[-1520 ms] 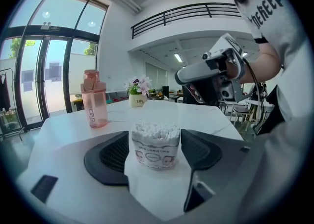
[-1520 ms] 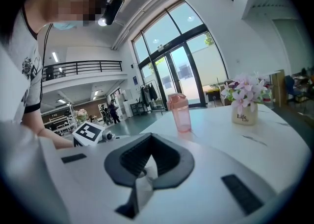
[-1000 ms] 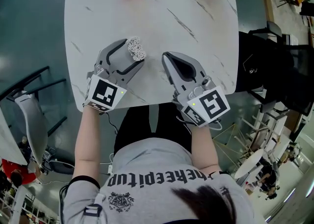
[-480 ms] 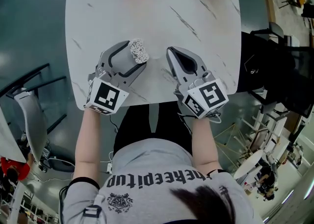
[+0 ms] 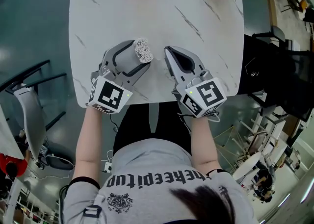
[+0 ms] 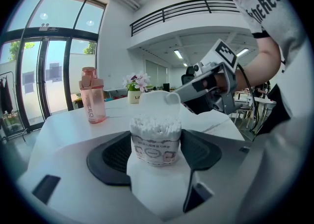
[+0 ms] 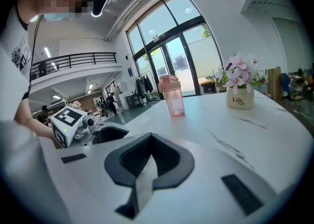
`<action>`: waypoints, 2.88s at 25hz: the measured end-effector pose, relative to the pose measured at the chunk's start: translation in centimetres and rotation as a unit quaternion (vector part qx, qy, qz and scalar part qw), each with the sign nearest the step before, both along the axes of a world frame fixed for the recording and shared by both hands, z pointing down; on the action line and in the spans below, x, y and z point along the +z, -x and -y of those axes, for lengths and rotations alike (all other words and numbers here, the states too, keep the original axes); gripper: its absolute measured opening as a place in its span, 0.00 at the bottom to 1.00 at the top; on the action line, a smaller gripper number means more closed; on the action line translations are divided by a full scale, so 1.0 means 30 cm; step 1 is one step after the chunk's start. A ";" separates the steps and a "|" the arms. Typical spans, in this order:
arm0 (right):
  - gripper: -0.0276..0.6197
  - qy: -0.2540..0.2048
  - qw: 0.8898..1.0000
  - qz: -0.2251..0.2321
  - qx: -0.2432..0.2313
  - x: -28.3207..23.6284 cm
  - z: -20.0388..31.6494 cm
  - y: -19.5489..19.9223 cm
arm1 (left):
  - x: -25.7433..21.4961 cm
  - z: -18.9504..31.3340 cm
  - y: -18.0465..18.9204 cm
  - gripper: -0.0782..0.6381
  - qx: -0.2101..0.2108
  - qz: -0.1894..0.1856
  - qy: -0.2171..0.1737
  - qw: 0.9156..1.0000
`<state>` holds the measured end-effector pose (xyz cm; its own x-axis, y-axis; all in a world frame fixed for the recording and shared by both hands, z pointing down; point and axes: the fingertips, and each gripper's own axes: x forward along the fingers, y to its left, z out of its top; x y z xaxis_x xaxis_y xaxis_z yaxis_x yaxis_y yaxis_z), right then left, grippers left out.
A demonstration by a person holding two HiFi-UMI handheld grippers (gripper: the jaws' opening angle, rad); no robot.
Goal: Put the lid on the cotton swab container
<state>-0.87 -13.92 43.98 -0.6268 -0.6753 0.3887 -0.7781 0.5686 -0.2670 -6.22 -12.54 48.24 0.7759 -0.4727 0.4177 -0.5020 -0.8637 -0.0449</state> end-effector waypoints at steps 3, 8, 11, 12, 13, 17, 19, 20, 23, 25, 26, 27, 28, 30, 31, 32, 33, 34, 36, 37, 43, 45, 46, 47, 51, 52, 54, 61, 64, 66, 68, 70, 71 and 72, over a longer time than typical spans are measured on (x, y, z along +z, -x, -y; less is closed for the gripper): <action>0.06 -0.002 1.000 -0.001 -0.010 -0.006 0.000 0.025 | 0.000 -0.002 0.000 0.56 0.000 0.000 0.000 1.000; 0.06 -0.005 1.000 0.001 -0.024 -0.018 -0.002 0.056 | 0.000 -0.005 0.001 0.56 0.000 -0.002 -0.001 1.000; 0.06 -0.008 0.999 0.004 -0.031 -0.030 -0.006 0.075 | -0.002 -0.008 0.002 0.56 0.000 -0.003 -0.002 1.000; 0.06 -0.009 0.999 0.004 -0.034 -0.033 -0.007 0.081 | -0.002 -0.008 0.003 0.56 0.000 -0.003 -0.002 1.000; 0.06 -0.009 0.999 0.005 -0.036 -0.037 -0.008 0.087 | -0.003 -0.008 0.003 0.56 0.000 -0.003 -0.002 1.000; 0.06 -0.011 0.999 0.007 -0.047 -0.047 -0.008 0.111 | -0.003 -0.007 0.001 0.56 0.000 -0.003 -0.001 1.000; 0.06 -0.013 0.998 0.005 -0.053 -0.050 -0.008 0.124 | -0.003 -0.007 0.001 0.56 0.000 -0.004 -0.001 1.000; 0.06 -0.014 0.998 0.003 -0.057 -0.051 -0.009 0.131 | -0.004 -0.006 0.001 0.56 0.000 -0.004 -0.002 1.000; 0.06 -0.016 0.998 0.000 -0.067 -0.053 -0.012 0.150 | -0.006 -0.005 0.002 0.56 -0.001 -0.005 -0.004 1.000; 0.06 -0.016 0.997 0.000 -0.073 -0.054 -0.014 0.162 | -0.007 -0.006 0.000 0.56 -0.001 -0.006 -0.004 1.000; 0.06 -0.016 0.997 -0.002 -0.076 -0.054 -0.015 0.169 | -0.007 -0.006 0.000 0.56 0.000 -0.006 -0.004 1.000; 0.06 -0.016 0.997 -0.005 -0.080 -0.053 -0.015 0.175 | -0.007 -0.006 0.000 0.56 0.000 -0.005 -0.004 1.000; 0.06 -0.017 0.996 -0.010 -0.085 -0.051 -0.015 0.180 | -0.007 -0.006 -0.001 0.56 0.000 -0.005 -0.004 1.000; 0.06 -0.017 0.995 -0.020 -0.092 -0.045 -0.018 0.189 | -0.006 -0.005 -0.002 0.56 0.000 -0.006 -0.004 1.000; 0.06 -0.016 0.995 -0.022 -0.095 -0.042 -0.019 0.192 | -0.006 -0.005 -0.002 0.56 0.000 -0.006 -0.004 1.000; 0.06 -0.014 0.995 -0.024 -0.099 -0.039 -0.019 0.196 | -0.005 -0.005 -0.002 0.56 0.000 -0.006 -0.004 1.000; 0.06 -0.013 0.994 -0.026 -0.103 -0.037 -0.020 0.200 | -0.005 -0.005 -0.002 0.56 0.000 -0.007 -0.004 1.000; 0.06 -0.012 0.994 -0.028 -0.107 -0.035 -0.020 0.204 | -0.004 -0.006 -0.002 0.56 0.000 -0.007 -0.004 1.000; 0.06 -0.009 0.993 -0.034 -0.113 -0.030 -0.021 0.208 | -0.003 -0.006 -0.003 0.56 0.001 -0.008 -0.004 1.000; 0.06 -0.007 0.993 -0.035 -0.115 -0.028 -0.021 0.210 | -0.003 -0.006 -0.003 0.56 0.001 -0.008 -0.004 1.000; 0.06 0.016 0.992 -0.038 -0.117 -0.021 -0.017 0.214 | -0.003 -0.005 0.002 0.56 0.003 -0.010 -0.003 1.000; 0.06 0.020 0.992 -0.042 -0.117 -0.020 -0.016 0.218 | -0.004 -0.004 0.004 0.56 0.003 -0.011 -0.003 1.000; 0.06 0.023 0.992 -0.044 -0.118 -0.020 -0.015 0.219 | -0.004 -0.003 0.005 0.56 0.003 -0.012 -0.002 1.000; 0.06 0.024 0.992 -0.047 -0.118 -0.020 -0.014 0.219 | -0.005 -0.003 0.004 0.56 0.003 -0.012 -0.002 1.000; 0.06 0.030 0.990 -0.069 -0.122 -0.016 -0.013 0.219 | -0.007 -0.001 0.001 0.56 0.005 -0.013 -0.002 1.000; 0.06 0.034 0.989 -0.073 -0.123 -0.015 -0.013 0.219 | -0.007 -0.001 0.001 0.56 0.005 -0.013 -0.002 1.000; 0.06 0.044 0.988 -0.079 -0.128 -0.011 -0.013 0.222 | -0.006 -0.002 0.000 0.56 0.005 -0.013 -0.001 1.000; 0.06 0.054 0.987 -0.082 -0.124 -0.009 -0.012 0.225 | -0.008 -0.001 0.000 0.56 0.004 -0.014 -0.001 1.000; 0.06 0.052 0.987 -0.082 -0.126 -0.011 -0.012 0.225 | -0.009 -0.002 0.000 0.56 0.004 -0.014 -0.001 1.000; 0.06 0.047 0.986 -0.090 -0.129 -0.010 -0.013 0.226 | -0.009 -0.002 0.000 0.56 0.003 -0.014 0.000 1.000; 0.06 0.044 0.986 -0.092 -0.131 -0.009 -0.013 0.226 | -0.009 -0.002 0.003 0.56 0.002 -0.013 0.000 1.000; 0.06 0.045 0.986 -0.087 -0.131 -0.009 -0.013 0.226 | -0.012 -0.005 0.009 0.56 0.000 -0.013 0.001 1.000; 0.06 0.044 0.986 -0.089 -0.133 -0.010 -0.014 0.226 | -0.016 -0.008 0.012 0.56 -0.002 -0.014 0.001 1.000; 0.06 0.042 0.985 -0.093 -0.136 -0.009 -0.016 0.227 | -0.020 -0.012 0.016 0.55 -0.003 -0.016 0.001 1.000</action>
<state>-7.67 -13.46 43.70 -0.6930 -0.4528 0.5609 -0.6396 0.7452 -0.1887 -6.71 -12.17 47.66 0.7853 -0.4775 0.3941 -0.5091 -0.8603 -0.0279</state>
